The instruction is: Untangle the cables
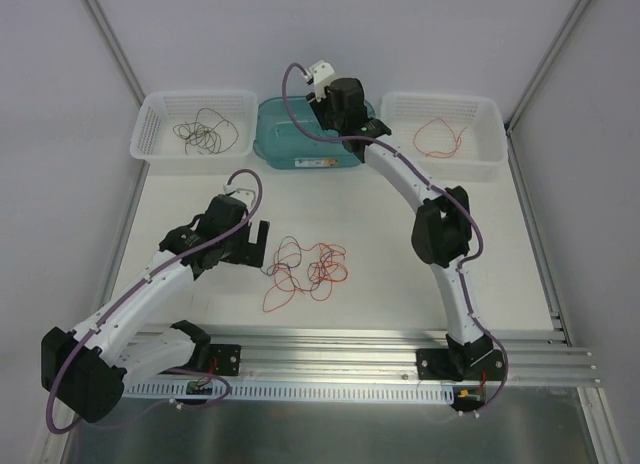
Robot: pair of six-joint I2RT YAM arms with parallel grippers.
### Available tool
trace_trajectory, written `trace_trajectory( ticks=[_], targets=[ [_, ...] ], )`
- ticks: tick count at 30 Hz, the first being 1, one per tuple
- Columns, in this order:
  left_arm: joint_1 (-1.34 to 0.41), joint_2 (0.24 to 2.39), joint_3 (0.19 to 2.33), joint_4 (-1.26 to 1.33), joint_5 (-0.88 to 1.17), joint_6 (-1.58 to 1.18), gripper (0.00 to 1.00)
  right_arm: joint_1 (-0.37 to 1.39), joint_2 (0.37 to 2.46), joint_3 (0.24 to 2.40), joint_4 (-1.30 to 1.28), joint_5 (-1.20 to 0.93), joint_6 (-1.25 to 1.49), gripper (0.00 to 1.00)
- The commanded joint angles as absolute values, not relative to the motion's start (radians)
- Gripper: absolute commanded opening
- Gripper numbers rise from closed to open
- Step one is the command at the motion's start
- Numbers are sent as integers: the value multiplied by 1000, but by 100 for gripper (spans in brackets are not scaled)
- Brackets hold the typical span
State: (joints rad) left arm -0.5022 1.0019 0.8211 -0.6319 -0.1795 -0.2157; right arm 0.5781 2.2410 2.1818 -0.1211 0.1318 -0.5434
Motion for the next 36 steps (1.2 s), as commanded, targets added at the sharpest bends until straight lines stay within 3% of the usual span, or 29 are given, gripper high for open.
trace_trajectory(
  ticks=[1, 4, 8, 19, 24, 30, 36],
  targets=[
    [-495, 1023, 825, -615, -137, -202, 99, 574, 2325, 2279, -5, 147, -549, 44],
    [-495, 1029, 825, -614, -135, -204, 99, 574, 2349, 2290, 28, 181, -546, 70],
    [-495, 1020, 824, -614, -138, -199, 99, 577, 2260, 2185, 18, 192, -529, 81],
    [-495, 1005, 819, -609, -74, -192, 99, 630, 1815, 1740, -260, 34, -276, 85],
    [-495, 1003, 815, -592, -2, -187, 99, 698, 1634, 1436, -313, 61, -138, 87],
    [-495, 1025, 815, -586, 48, -173, 99, 810, 1526, 1197, -336, 129, 52, 87],
    [-495, 1019, 813, -584, 43, -166, 99, 914, 1545, 1109, -314, 184, 184, 87]
  ],
)
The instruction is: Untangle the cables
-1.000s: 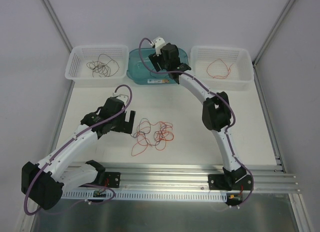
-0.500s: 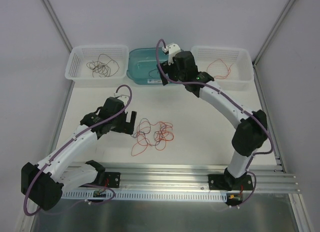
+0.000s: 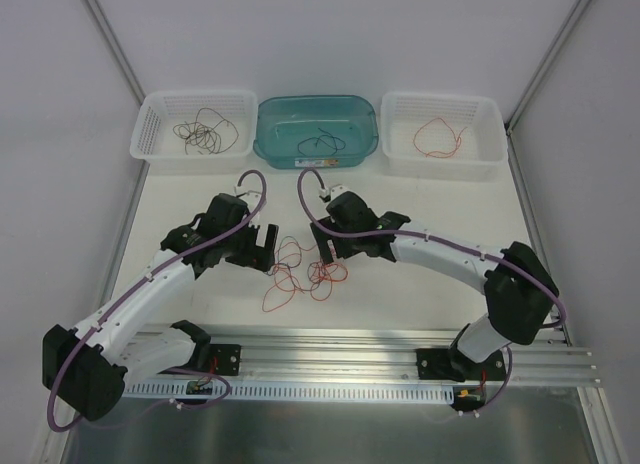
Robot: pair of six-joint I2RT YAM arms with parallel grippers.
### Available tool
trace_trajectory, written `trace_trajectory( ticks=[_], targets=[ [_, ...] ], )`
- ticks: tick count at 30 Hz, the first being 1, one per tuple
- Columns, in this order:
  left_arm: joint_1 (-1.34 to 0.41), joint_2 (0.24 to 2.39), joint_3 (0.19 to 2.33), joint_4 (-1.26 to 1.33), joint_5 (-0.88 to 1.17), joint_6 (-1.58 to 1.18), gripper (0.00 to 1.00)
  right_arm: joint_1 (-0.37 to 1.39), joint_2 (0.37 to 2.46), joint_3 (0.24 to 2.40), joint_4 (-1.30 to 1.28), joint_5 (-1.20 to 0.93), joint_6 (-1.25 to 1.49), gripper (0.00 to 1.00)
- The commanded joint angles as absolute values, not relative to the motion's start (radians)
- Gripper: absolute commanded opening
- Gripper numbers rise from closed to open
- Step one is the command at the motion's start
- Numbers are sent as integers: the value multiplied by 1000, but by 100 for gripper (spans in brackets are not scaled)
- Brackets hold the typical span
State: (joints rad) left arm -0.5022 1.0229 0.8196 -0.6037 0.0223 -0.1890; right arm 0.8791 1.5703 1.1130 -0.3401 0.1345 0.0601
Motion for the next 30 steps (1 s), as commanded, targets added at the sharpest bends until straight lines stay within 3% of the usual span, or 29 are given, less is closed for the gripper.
trace_trajectory(
  ticks=[1, 14, 20, 22, 23, 25, 26, 30],
  targets=[
    [-495, 1019, 810, -580, 43, -164, 99, 923, 1557, 1106, -304, 199, 199, 87],
    [-495, 977, 804, -574, 55, -160, 99, 1017, 1784, 1140, -252, 288, 279, 83],
    [-495, 936, 793, -568, 43, -160, 99, 1019, 1816, 1115, -256, 354, 299, 52],
    [-495, 937, 793, -566, 58, -155, 99, 1019, 1803, 1094, -256, 377, 301, 34],
    [-495, 940, 793, -565, 69, -153, 99, 1019, 1798, 1086, -262, 390, 301, 20],
    [-497, 949, 790, -561, 104, -149, 99, 1016, 1772, 1074, -290, 428, 301, 5],
    [-497, 953, 792, -560, 113, -146, 99, 1014, 1763, 1069, -319, 448, 304, 1],
    [-503, 954, 785, -551, 156, -149, 99, 1005, 1678, 1025, -371, 494, 322, 1]
  ],
)
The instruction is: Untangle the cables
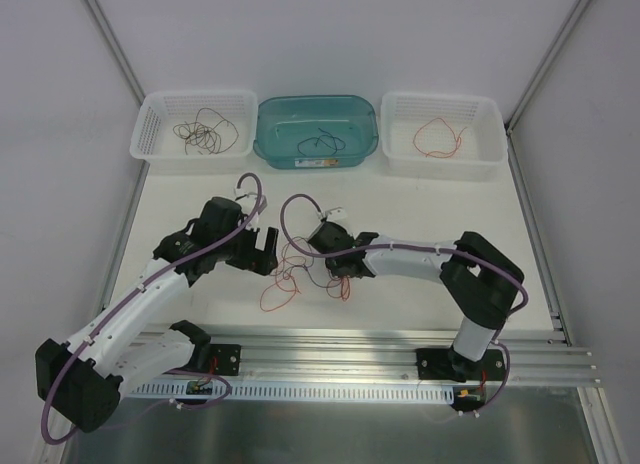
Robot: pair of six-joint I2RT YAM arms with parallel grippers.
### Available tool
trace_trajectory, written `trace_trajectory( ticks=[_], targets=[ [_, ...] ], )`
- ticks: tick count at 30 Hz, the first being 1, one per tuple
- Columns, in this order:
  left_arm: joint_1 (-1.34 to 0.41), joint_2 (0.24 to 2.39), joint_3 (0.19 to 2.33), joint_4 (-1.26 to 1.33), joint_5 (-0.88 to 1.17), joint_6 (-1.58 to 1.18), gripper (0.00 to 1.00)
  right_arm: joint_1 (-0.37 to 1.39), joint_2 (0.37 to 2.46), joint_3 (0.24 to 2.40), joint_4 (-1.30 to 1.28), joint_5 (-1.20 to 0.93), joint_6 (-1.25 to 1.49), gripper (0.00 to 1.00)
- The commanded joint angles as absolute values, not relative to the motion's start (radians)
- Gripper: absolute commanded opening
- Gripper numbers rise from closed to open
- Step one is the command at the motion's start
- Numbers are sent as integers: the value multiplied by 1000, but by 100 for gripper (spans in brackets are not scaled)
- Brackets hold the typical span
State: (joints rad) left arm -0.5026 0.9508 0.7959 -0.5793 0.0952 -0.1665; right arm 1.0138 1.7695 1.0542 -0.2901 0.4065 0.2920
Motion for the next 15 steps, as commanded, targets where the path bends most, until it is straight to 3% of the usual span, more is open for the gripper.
trace_trajectory(
  ticks=[1, 5, 11, 15],
  targets=[
    [-508, 953, 784, -546, 185, -153, 99, 999, 1665, 1016, -383, 502, 327, 1],
    [-555, 957, 767, -538, 201, -237, 99, 979, 1589, 956, -437, 538, 342, 1],
    [-701, 971, 662, -480, -20, -498, 99, 940, 1494, 853, -416, 537, 350, 1],
    [-770, 1021, 604, -339, -28, -564, 99, 939, 1447, 804, -407, 538, 342, 1]
  ],
)
